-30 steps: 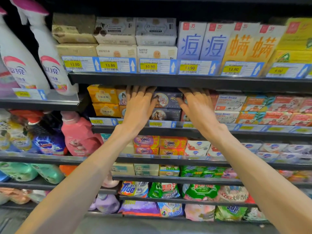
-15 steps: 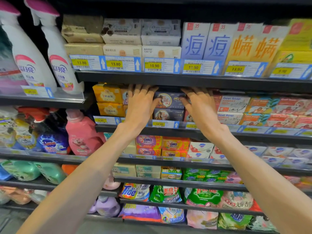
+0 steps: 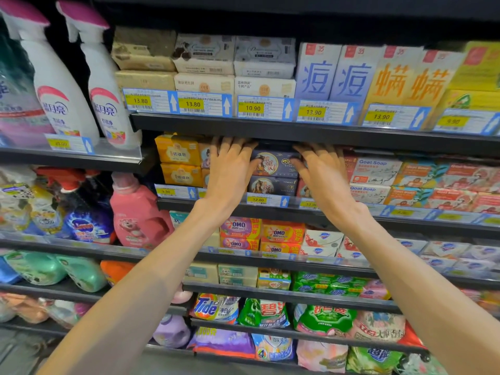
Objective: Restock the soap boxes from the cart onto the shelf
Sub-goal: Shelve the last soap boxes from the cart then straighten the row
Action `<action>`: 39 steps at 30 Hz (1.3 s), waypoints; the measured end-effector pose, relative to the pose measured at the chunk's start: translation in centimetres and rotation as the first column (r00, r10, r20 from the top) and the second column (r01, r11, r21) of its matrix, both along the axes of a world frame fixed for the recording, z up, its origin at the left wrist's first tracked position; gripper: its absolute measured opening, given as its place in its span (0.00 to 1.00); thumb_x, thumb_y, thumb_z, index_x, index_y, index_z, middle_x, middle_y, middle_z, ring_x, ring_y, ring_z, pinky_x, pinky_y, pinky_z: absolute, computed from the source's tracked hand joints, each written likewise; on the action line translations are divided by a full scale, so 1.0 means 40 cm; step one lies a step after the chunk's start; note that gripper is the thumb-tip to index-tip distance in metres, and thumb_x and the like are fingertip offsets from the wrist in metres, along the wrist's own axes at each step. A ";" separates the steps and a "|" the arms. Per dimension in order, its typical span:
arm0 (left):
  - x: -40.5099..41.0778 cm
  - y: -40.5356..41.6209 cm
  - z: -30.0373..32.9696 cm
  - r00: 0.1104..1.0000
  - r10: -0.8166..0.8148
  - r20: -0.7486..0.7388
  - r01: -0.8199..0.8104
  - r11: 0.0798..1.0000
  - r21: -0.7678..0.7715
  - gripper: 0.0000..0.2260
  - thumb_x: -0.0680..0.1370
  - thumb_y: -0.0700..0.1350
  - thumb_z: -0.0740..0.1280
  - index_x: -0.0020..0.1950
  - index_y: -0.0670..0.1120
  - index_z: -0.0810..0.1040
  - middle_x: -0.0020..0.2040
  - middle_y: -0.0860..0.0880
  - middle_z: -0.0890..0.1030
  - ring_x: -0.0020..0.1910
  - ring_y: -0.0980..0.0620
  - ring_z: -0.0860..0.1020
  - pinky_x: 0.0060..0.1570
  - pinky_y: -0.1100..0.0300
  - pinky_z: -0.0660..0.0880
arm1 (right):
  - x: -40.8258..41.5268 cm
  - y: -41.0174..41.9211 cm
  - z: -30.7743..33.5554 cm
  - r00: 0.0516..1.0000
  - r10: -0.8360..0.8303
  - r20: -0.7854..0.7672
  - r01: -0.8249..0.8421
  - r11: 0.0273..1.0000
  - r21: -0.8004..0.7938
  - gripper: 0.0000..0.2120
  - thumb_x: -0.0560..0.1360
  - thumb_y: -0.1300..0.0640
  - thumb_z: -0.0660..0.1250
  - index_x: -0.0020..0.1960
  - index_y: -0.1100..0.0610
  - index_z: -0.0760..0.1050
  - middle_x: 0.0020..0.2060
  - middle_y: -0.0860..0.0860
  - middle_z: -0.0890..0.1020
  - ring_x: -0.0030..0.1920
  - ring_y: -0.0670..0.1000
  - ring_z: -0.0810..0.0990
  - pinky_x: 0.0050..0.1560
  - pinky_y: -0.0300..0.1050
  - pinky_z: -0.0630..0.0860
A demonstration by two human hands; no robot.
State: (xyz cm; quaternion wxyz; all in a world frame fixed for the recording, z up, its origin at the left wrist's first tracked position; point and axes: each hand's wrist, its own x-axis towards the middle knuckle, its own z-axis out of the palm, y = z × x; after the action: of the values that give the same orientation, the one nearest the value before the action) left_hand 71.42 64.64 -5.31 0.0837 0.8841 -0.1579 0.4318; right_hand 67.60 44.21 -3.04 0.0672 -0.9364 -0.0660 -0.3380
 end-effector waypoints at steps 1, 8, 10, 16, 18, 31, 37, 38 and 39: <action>0.000 -0.001 -0.002 1.000 0.004 0.009 -0.004 1.000 0.002 0.16 0.79 0.52 0.68 0.65 0.47 0.80 0.63 0.46 0.80 0.67 0.41 0.72 0.71 0.41 0.63 | 0.001 -0.001 0.000 1.000 0.000 -0.002 0.000 1.000 0.000 0.17 0.81 0.48 0.62 0.67 0.53 0.76 0.62 0.54 0.80 0.65 0.60 0.73 0.70 0.60 0.66; 0.000 0.000 -0.006 1.000 0.001 0.002 -0.001 1.000 -0.008 0.16 0.80 0.51 0.67 0.65 0.47 0.79 0.64 0.46 0.80 0.68 0.41 0.72 0.71 0.41 0.63 | 0.004 -0.005 -0.010 0.999 -0.005 0.033 0.005 1.000 -0.028 0.17 0.81 0.48 0.62 0.67 0.53 0.76 0.61 0.54 0.81 0.65 0.60 0.73 0.69 0.59 0.66; -0.004 -0.002 -0.004 1.000 -0.006 -0.021 0.005 1.000 -0.020 0.17 0.81 0.52 0.66 0.66 0.47 0.79 0.65 0.46 0.79 0.68 0.40 0.71 0.70 0.41 0.64 | 0.006 -0.006 -0.014 0.999 0.008 0.048 -0.007 1.000 -0.020 0.17 0.81 0.48 0.63 0.67 0.53 0.76 0.61 0.54 0.80 0.66 0.60 0.73 0.70 0.59 0.65; -0.086 -0.041 -0.025 0.991 -0.132 0.023 0.132 0.991 -0.019 0.18 0.81 0.50 0.65 0.70 0.45 0.74 0.66 0.46 0.75 0.69 0.44 0.71 0.73 0.44 0.62 | -0.051 -0.045 -0.057 0.981 0.078 0.180 -0.069 0.996 -0.057 0.18 0.80 0.52 0.65 0.67 0.57 0.74 0.61 0.54 0.80 0.65 0.58 0.74 0.70 0.56 0.67; -0.130 -0.084 -0.048 0.971 -0.237 0.024 0.237 0.971 -0.003 0.19 0.82 0.48 0.64 0.71 0.44 0.74 0.68 0.47 0.75 0.71 0.46 0.70 0.74 0.45 0.61 | -0.082 -0.074 -0.087 0.960 0.127 0.248 -0.104 0.989 -0.104 0.16 0.80 0.56 0.65 0.67 0.58 0.75 0.64 0.55 0.78 0.69 0.57 0.72 0.74 0.57 0.63; -0.183 -0.289 -0.146 0.924 -0.302 -0.234 0.336 0.934 0.122 0.22 0.80 0.50 0.61 0.73 0.45 0.71 0.74 0.47 0.71 0.75 0.46 0.66 0.76 0.44 0.59 | -0.153 -0.216 -0.197 0.989 0.027 0.145 -0.019 0.998 -0.059 0.18 0.80 0.58 0.64 0.69 0.60 0.74 0.68 0.55 0.77 0.69 0.53 0.74 0.76 0.54 0.62; -0.182 -0.263 -0.139 0.935 -0.287 -0.211 0.315 0.942 0.113 0.21 0.81 0.50 0.61 0.73 0.46 0.72 0.72 0.48 0.72 0.76 0.47 0.66 0.76 0.44 0.59 | -0.131 -0.209 -0.190 0.998 -0.005 0.070 0.011 0.997 -0.083 0.21 0.80 0.56 0.62 0.71 0.60 0.71 0.71 0.56 0.73 0.74 0.53 0.68 0.77 0.52 0.59; -0.182 -0.258 -0.138 0.935 -0.289 -0.205 0.313 0.944 0.100 0.20 0.81 0.49 0.61 0.73 0.47 0.72 0.72 0.49 0.72 0.76 0.47 0.65 0.76 0.44 0.58 | -0.131 -0.206 -0.189 0.997 0.001 0.078 0.004 0.998 -0.062 0.21 0.80 0.56 0.62 0.70 0.60 0.71 0.71 0.56 0.73 0.74 0.53 0.69 0.77 0.52 0.60; -0.180 -0.254 -0.135 0.936 -0.292 -0.197 0.314 0.946 0.087 0.20 0.81 0.49 0.61 0.73 0.47 0.72 0.72 0.49 0.72 0.76 0.48 0.65 0.76 0.45 0.58 | -0.133 -0.204 -0.188 0.995 0.011 0.097 -0.007 0.999 -0.041 0.20 0.80 0.56 0.62 0.70 0.60 0.72 0.70 0.55 0.74 0.73 0.53 0.69 0.76 0.53 0.61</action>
State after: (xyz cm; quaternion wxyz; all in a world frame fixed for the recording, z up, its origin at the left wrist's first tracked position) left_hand 64.21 54.50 -10.72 0.1115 0.8881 -0.3091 0.3213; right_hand 62.26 36.07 -10.58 0.0464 -0.9197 -0.0804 -0.3815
